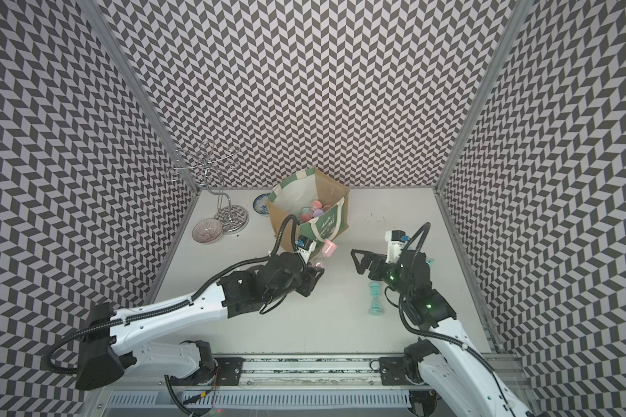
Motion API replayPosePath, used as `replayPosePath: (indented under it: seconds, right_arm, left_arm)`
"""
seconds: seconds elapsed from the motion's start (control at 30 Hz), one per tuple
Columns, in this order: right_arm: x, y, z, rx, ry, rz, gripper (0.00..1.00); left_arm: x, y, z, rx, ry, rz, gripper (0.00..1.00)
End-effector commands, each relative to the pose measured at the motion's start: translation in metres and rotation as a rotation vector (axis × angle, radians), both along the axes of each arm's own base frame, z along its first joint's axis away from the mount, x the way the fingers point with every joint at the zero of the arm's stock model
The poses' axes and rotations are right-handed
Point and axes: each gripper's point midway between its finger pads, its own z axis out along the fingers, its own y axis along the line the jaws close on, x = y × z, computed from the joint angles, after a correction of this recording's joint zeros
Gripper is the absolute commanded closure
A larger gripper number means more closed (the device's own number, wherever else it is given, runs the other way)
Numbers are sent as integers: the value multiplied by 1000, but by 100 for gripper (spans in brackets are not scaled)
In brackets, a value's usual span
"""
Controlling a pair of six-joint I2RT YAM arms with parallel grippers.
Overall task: Put the hourglass into the canvas bag
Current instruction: Pick up the hourglass from the center of the board, then place the hourglass in the canvas bag.
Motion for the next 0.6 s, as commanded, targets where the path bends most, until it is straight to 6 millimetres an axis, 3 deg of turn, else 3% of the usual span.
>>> replayPosePath:
  seconds: [0.0,0.33,0.57]
  right_arm:
    - [4,10,43,69,-163,53,1]
    - [3,23,61,100,-274,134,1]
    - [10,26,51,78,-248,144,1]
  left_arm:
    - [22,4,34,-9,-75,20,79]
    - [98,11,77,44,-160,129,79]
    - [159,24,64,95,-130,202,79]
